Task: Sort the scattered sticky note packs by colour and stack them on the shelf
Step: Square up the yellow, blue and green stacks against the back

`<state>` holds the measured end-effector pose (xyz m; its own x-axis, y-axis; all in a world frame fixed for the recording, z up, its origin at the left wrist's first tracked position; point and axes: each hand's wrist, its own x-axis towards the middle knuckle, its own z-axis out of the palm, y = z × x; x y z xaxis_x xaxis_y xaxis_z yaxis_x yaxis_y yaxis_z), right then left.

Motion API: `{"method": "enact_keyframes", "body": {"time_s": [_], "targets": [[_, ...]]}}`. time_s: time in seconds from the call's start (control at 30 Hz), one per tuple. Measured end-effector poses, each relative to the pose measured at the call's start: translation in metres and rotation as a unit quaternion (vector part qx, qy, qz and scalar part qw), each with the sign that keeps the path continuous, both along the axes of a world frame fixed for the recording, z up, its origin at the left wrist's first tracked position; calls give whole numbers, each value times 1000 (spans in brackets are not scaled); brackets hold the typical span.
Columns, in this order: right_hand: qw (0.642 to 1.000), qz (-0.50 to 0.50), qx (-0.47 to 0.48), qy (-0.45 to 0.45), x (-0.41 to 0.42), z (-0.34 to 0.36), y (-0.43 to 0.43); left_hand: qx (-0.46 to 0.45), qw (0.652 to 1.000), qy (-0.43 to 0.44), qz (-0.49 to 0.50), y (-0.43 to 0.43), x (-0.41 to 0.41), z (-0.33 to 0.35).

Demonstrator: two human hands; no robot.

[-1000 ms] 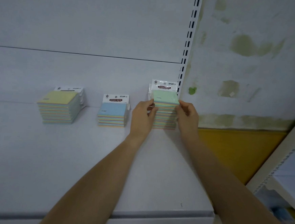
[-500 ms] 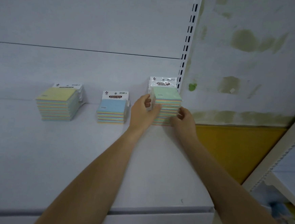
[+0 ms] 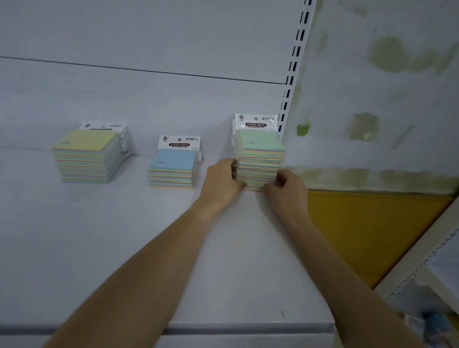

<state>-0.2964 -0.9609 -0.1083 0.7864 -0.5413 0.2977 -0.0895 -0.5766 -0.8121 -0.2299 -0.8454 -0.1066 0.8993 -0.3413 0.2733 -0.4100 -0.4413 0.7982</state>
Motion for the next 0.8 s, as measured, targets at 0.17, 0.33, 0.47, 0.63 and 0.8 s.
{"method": "enact_keyframes", "body": {"time_s": [0.17, 0.33, 0.47, 0.63, 0.8], "targets": [[999, 9, 11, -47, 0, 1, 1, -58, 998, 1, 18, 0, -4, 6], [999, 9, 7, -46, -1, 4, 2, -60, 998, -13, 9, 1, -4, 9], [998, 6, -5, -56, -1, 3, 3, -75, 997, -7, 13, 1, -5, 8], [996, 0, -14, -92, 2, 3, 4, -107, 992, -55, 32, -2, -7, 10], [997, -22, -8, -78, -3, 9, 8, -67, 994, -84, 28, -1, -8, 14]]}}
